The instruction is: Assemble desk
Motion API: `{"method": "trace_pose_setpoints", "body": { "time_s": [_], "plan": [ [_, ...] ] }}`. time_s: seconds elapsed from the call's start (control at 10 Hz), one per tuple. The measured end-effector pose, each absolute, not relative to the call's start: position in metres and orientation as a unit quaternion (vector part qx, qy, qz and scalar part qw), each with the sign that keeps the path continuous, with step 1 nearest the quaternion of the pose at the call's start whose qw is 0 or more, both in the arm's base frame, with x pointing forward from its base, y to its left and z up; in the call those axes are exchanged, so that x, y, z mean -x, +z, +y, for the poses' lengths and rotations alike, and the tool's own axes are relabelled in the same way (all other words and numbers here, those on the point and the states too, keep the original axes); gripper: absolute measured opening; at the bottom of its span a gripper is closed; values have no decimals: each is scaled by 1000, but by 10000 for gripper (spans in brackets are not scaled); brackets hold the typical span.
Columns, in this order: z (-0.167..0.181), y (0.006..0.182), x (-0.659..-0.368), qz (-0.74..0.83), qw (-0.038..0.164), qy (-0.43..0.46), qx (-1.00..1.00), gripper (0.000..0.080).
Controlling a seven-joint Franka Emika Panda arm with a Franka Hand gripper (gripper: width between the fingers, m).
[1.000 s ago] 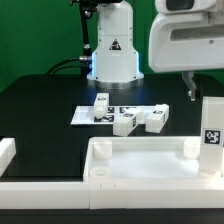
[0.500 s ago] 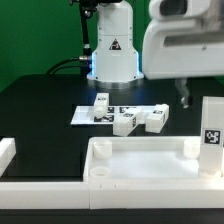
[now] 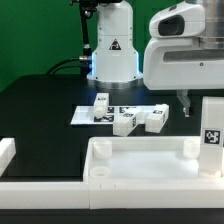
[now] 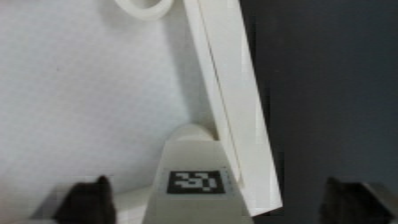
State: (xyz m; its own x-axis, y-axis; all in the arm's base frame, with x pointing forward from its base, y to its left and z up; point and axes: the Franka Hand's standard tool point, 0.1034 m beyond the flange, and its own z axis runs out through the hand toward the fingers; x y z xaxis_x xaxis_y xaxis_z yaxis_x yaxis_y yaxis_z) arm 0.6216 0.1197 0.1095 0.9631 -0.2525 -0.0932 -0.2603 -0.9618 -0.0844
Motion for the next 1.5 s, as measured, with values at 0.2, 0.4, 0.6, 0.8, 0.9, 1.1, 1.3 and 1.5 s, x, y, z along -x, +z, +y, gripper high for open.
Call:
{"method": "trace_pose_setpoints", "body": {
  "time_s": [0.2, 0.4, 0.6, 0.8, 0.9, 1.1, 1.3, 1.5],
  "plan": [
    [124, 110, -621, 183, 53, 46, 981, 345],
    [125, 109, -620, 246, 54, 54, 966, 285],
    [126, 110, -623, 348, 60, 66, 933, 285],
    [131, 109, -622, 502, 67, 89, 858, 285],
    [136, 107, -621, 564, 79, 109, 815, 285],
    [139, 108, -623, 611, 91, 124, 777, 285],
    [138, 108, -623, 582, 96, 120, 798, 285],
    [129, 116, -625, 455, 117, 96, 878, 602]
  ]
}}
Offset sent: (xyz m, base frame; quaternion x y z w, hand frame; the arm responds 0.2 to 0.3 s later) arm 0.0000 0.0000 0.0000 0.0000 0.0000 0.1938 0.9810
